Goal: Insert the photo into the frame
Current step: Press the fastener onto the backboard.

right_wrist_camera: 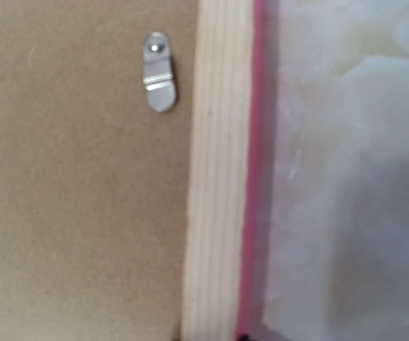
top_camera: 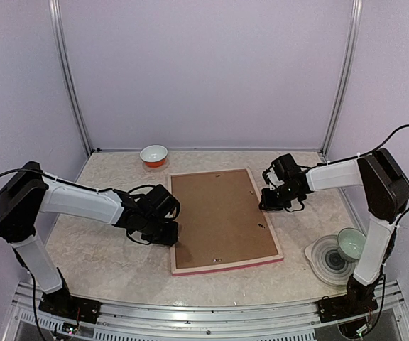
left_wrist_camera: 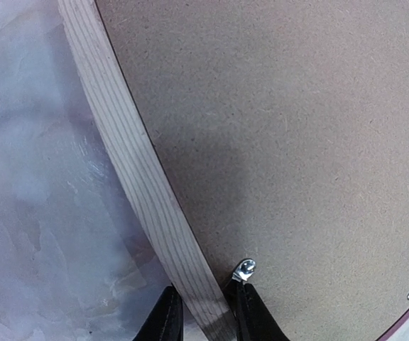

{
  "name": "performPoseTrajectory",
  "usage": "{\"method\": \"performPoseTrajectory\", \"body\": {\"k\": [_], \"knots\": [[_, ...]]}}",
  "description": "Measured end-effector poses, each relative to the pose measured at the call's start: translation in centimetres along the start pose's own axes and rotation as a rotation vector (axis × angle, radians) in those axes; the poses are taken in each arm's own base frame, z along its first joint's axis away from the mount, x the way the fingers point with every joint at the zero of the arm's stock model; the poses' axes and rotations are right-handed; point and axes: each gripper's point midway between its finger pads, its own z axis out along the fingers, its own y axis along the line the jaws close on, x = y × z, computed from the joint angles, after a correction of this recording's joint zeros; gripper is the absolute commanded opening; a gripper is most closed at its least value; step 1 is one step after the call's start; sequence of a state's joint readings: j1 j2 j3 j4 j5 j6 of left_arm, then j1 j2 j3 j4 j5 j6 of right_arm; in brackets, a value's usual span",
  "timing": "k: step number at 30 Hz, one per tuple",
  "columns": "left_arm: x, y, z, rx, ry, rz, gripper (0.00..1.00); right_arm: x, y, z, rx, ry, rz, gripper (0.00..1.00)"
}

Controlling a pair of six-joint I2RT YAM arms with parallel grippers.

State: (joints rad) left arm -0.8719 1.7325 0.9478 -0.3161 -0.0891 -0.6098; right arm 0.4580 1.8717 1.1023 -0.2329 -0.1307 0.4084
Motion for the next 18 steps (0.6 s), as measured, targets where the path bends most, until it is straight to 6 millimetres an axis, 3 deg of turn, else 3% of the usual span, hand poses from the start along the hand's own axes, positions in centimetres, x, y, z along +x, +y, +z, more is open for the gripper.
{"method": "performPoseTrajectory", "body": {"k": [18], "knots": [[-0.03, 0.07, -0.01, -0.006, -0.002, -0.054, 0.05, 0.00, 0.00, 0.00, 0.000, 0.000, 0.000, 0.10]]}}
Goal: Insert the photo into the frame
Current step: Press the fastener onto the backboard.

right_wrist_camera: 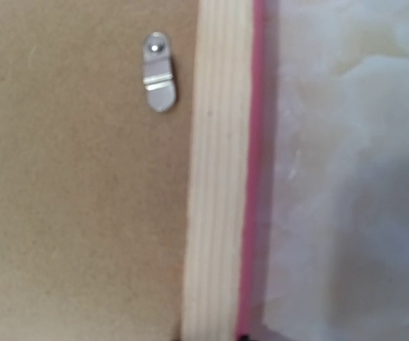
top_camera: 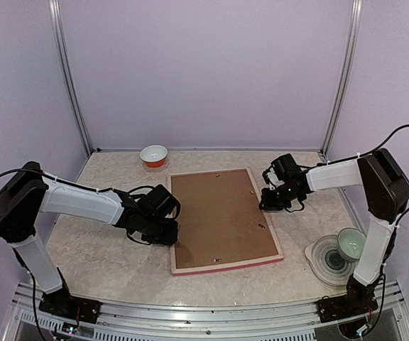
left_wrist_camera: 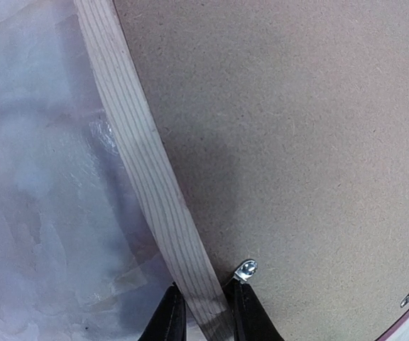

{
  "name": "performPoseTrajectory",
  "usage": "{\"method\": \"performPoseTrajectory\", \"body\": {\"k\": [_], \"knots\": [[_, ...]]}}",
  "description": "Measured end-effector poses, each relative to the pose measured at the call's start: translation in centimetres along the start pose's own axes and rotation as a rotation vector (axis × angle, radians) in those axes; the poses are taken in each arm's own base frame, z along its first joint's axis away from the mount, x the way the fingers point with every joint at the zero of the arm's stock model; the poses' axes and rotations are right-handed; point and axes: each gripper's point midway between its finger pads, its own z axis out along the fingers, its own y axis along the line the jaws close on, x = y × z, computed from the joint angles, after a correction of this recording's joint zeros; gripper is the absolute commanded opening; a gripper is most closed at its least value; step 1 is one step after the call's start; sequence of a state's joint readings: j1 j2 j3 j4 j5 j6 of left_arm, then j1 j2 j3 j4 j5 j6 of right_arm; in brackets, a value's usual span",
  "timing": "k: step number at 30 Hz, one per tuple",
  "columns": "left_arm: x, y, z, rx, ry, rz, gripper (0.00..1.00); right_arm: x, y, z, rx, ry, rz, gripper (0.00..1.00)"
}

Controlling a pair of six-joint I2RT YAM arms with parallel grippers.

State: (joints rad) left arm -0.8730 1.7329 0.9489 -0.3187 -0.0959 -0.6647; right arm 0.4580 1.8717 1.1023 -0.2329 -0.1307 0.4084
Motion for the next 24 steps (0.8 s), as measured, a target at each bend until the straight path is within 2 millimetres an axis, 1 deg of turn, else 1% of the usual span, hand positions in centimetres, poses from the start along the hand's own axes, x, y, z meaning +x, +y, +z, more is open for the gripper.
{"method": "performPoseTrajectory", "body": {"k": [1, 4, 10, 14, 21, 23, 24], "knots": [[0.0, 0.0, 0.0, -0.001, -0.001, -0.003, 0.06, 0.0, 0.0, 0.0, 0.000, 0.000, 0.000, 0.11], [0.0, 0.0, 0.0, -0.003, -0.003, -0.013, 0.23, 0.0, 0.0, 0.0, 0.000, 0.000, 0.000, 0.10], [-0.3, 0.1, 0.1, -0.023, -0.009, 0.013, 0.38, 0.0, 0.0, 0.0, -0.001, 0.000, 0.000, 0.10], [-1.0, 0.4, 0.3, -0.058, -0.030, 0.034, 0.39, 0.0, 0.0, 0.0, -0.003, 0.001, 0.000, 0.10], [-1.6, 1.0, 0.4, -0.095, -0.058, 0.034, 0.35, 0.0, 0.1, 0.0, -0.003, 0.001, 0.000, 0.10], [-1.7, 1.0, 0.4, -0.100, -0.062, 0.037, 0.36, 0.0, 0.1, 0.0, -0.003, 0.001, -0.001, 0.10], [-1.7, 1.0, 0.4, -0.101, -0.062, 0.040, 0.39, 0.0, 0.1, 0.0, -0.003, 0.001, -0.001, 0.10]]}}
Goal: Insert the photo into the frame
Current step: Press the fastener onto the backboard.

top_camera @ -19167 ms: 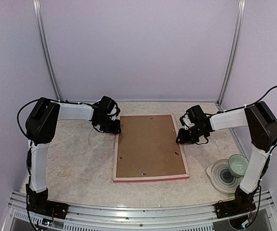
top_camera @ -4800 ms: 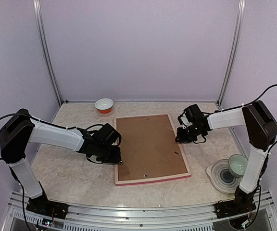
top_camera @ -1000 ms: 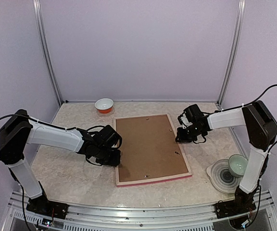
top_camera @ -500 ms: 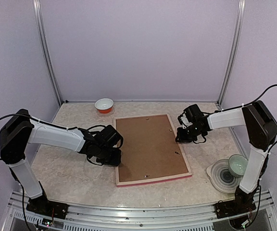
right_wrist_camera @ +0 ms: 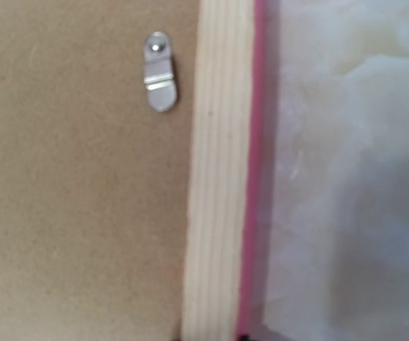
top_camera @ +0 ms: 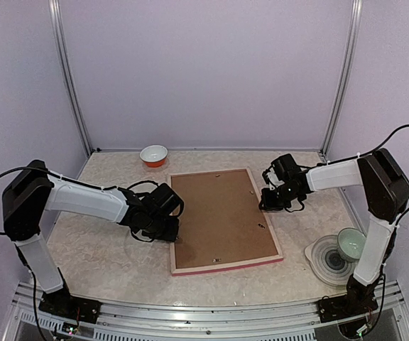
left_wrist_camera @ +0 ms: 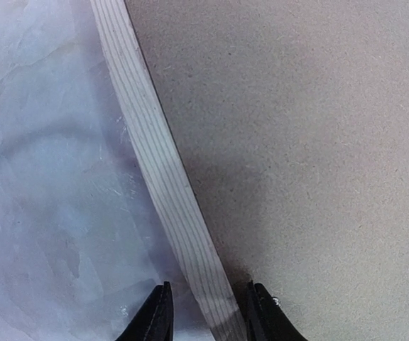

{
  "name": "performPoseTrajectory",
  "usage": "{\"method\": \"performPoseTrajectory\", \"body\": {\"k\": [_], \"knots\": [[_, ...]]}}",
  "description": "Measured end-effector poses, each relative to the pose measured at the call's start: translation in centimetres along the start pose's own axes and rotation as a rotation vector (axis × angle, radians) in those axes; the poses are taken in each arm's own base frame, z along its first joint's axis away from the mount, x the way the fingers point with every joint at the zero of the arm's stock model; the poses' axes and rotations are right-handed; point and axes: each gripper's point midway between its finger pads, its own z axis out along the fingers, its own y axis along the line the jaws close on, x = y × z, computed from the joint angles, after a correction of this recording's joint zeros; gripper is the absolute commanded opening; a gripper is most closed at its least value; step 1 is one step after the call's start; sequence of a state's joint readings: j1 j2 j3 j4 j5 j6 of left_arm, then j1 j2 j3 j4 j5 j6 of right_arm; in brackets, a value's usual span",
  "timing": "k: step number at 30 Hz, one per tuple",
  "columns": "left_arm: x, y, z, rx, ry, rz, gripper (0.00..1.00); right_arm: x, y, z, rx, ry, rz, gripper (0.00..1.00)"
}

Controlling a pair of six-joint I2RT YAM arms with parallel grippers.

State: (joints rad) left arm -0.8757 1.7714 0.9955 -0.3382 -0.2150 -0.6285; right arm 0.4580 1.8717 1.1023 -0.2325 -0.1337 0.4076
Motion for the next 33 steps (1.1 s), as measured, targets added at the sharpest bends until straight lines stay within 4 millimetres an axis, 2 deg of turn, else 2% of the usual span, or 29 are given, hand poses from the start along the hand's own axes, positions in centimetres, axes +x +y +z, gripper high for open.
{"method": "performPoseTrajectory", "body": {"k": [3, 7, 14, 20, 23, 33], "knots": [[0.0, 0.1, 0.0, -0.005, 0.000, 0.009, 0.54, 0.0, 0.0, 0.0, 0.000, 0.000, 0.000, 0.10], [-0.1, 0.8, -0.1, -0.026, 0.003, 0.007, 0.64, 0.0, 0.0, 0.0, 0.000, 0.000, 0.000, 0.10], [-0.8, 1.3, -0.8, -0.030, -0.001, 0.047, 0.65, 0.0, 0.0, 0.0, -0.001, 0.000, -0.001, 0.10], [-3.0, 0.1, -2.6, -0.014, -0.044, 0.161, 0.64, 0.0, 0.0, 0.0, -0.001, 0.000, 0.000, 0.10], [-3.5, -0.2, -3.1, -0.012, -0.048, 0.220, 0.64, 0.0, 0.0, 0.0, -0.002, 0.000, -0.001, 0.10], [-1.6, -0.6, -2.3, -0.005, 0.036, 0.428, 0.65, 0.0, 0.0, 0.0, -0.002, 0.000, -0.002, 0.10]]}}
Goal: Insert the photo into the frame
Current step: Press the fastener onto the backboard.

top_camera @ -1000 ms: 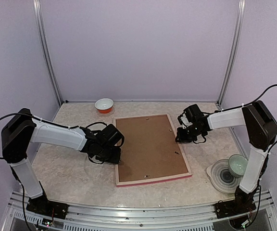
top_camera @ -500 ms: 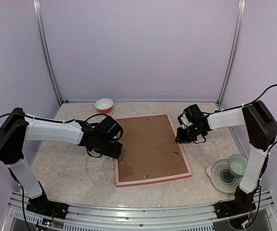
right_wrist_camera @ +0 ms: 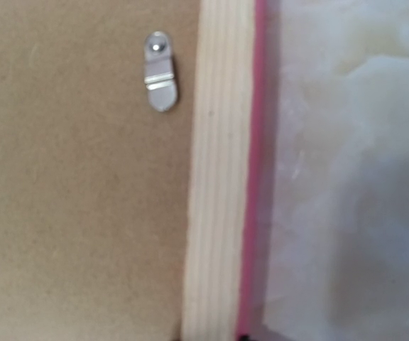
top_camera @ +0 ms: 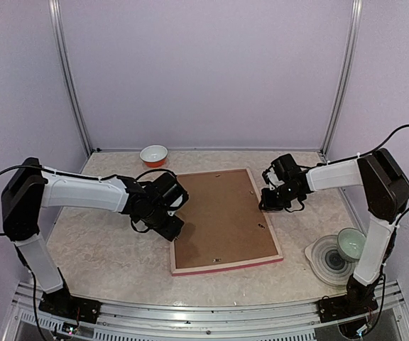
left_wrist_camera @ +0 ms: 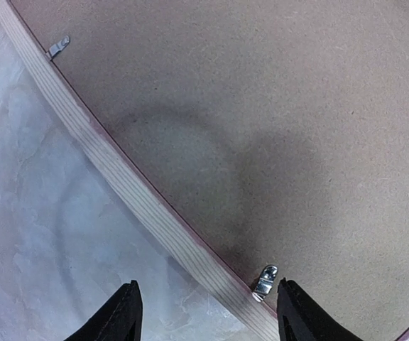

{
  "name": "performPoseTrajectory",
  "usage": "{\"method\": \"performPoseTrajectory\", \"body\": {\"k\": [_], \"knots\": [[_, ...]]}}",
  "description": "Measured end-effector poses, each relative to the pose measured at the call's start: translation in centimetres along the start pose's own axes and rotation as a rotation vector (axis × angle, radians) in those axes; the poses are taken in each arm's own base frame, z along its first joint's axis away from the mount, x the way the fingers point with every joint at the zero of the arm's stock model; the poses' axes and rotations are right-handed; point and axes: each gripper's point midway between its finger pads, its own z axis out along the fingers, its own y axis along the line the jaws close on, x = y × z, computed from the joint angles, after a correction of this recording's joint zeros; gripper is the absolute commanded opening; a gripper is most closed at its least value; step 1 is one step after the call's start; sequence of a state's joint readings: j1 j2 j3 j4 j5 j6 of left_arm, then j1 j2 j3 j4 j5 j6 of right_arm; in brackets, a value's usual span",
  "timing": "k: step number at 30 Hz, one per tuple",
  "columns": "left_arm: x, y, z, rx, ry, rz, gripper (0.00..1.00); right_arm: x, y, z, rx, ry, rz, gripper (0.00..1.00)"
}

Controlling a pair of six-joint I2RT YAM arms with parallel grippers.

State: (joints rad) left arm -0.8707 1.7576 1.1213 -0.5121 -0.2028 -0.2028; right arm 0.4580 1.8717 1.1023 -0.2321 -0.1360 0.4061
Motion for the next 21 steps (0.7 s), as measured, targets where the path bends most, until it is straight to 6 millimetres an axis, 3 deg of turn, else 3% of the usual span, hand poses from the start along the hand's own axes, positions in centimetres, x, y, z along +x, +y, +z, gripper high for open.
{"method": "performPoseTrajectory", "body": {"k": [12, 21], "knots": [[1.4, -0.5, 1.6, 0.015, 0.059, 0.097, 0.62, 0.0, 0.0, 0.0, 0.000, 0.000, 0.000, 0.10], [1.5, -0.7, 1.9, 0.032, 0.064, 0.113, 0.52, 0.0, 0.0, 0.0, -0.001, 0.000, 0.000, 0.10]]}}
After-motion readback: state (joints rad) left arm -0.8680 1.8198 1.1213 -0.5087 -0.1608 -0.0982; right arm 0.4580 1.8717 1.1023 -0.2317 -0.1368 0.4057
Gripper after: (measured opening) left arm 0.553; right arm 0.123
